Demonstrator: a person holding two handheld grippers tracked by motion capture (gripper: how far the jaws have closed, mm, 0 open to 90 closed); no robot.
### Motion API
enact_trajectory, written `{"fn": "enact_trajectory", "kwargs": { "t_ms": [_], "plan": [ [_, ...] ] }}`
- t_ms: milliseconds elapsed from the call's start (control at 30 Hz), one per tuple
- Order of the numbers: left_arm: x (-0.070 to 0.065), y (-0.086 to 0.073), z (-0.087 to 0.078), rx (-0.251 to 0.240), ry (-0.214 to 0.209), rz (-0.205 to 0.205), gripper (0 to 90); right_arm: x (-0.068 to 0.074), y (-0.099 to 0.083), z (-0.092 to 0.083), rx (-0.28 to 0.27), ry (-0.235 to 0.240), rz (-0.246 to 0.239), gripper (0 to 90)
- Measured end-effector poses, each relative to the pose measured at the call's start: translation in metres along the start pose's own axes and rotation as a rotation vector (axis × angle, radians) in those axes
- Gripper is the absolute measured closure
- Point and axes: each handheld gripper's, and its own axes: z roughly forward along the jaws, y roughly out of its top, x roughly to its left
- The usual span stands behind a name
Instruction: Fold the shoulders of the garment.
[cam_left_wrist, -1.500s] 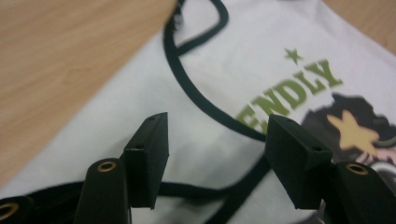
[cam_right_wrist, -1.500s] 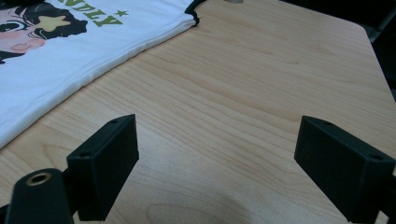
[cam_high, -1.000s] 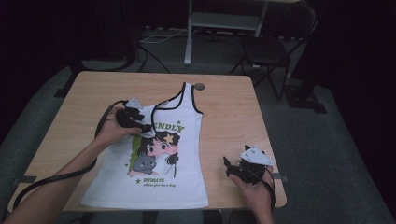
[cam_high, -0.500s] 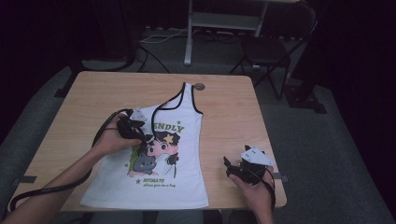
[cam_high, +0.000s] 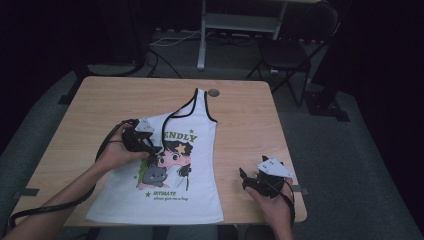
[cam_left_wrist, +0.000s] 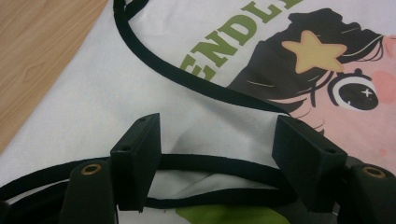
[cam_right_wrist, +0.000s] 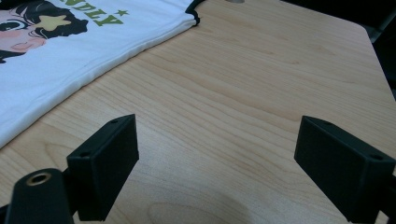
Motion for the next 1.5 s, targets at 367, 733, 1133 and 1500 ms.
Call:
{"fn": "enact_trajectory", "kwargs": {
  "t_ms": [367,733,1133,1500],
  "plan": [
    [0.003,-0.006,-0.002,-0.046,-0.009,-0.087,30.2,0.0,0.0,0.0,0.0,-0.002,-0.005,13.3],
    [0.007,-0.011,-0.019,-0.109,-0.014,-0.144,20.9,0.0,0.0,0.001,0.002,-0.002,-0.005,13.2],
    [0.021,-0.031,-0.054,-0.227,-0.025,-0.236,21.0,0.0,0.0,0.001,0.004,-0.002,-0.002,13.2],
    [0.029,-0.054,-0.083,-0.309,0.014,-0.295,20.9,0.0,0.0,0.001,0.006,-0.005,-0.004,13.3]
  ]
}}
